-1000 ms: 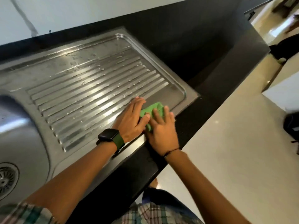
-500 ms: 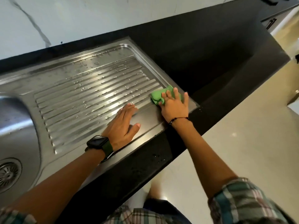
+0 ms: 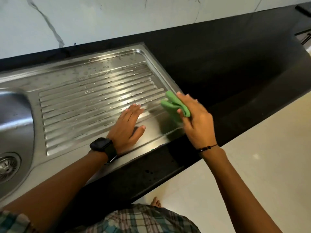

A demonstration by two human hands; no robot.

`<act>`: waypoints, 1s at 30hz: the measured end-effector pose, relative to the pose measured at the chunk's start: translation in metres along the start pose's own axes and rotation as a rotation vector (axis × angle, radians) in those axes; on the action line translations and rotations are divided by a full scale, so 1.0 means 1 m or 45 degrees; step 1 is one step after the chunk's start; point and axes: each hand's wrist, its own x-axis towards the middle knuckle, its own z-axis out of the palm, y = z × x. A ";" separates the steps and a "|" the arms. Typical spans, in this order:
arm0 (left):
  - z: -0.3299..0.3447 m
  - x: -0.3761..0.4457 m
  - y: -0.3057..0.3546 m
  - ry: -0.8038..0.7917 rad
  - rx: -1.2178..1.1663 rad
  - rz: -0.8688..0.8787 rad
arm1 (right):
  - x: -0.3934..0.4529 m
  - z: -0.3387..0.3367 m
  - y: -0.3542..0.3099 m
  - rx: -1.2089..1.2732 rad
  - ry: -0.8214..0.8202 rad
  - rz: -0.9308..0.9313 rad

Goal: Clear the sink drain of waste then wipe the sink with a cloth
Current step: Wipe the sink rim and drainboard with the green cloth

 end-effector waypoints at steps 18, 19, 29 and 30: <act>0.021 0.035 0.009 0.045 0.272 -0.369 | 0.110 0.114 0.036 -0.568 -0.629 0.167; 0.020 0.035 0.010 0.041 0.270 -0.374 | 0.113 0.116 0.036 -0.578 -0.632 0.152; -0.017 -0.024 -0.031 0.042 0.454 -0.487 | 0.040 0.073 0.040 -0.588 -0.628 0.116; -0.022 -0.034 -0.037 0.030 0.473 -0.514 | 0.050 0.075 0.038 -0.609 -0.640 0.114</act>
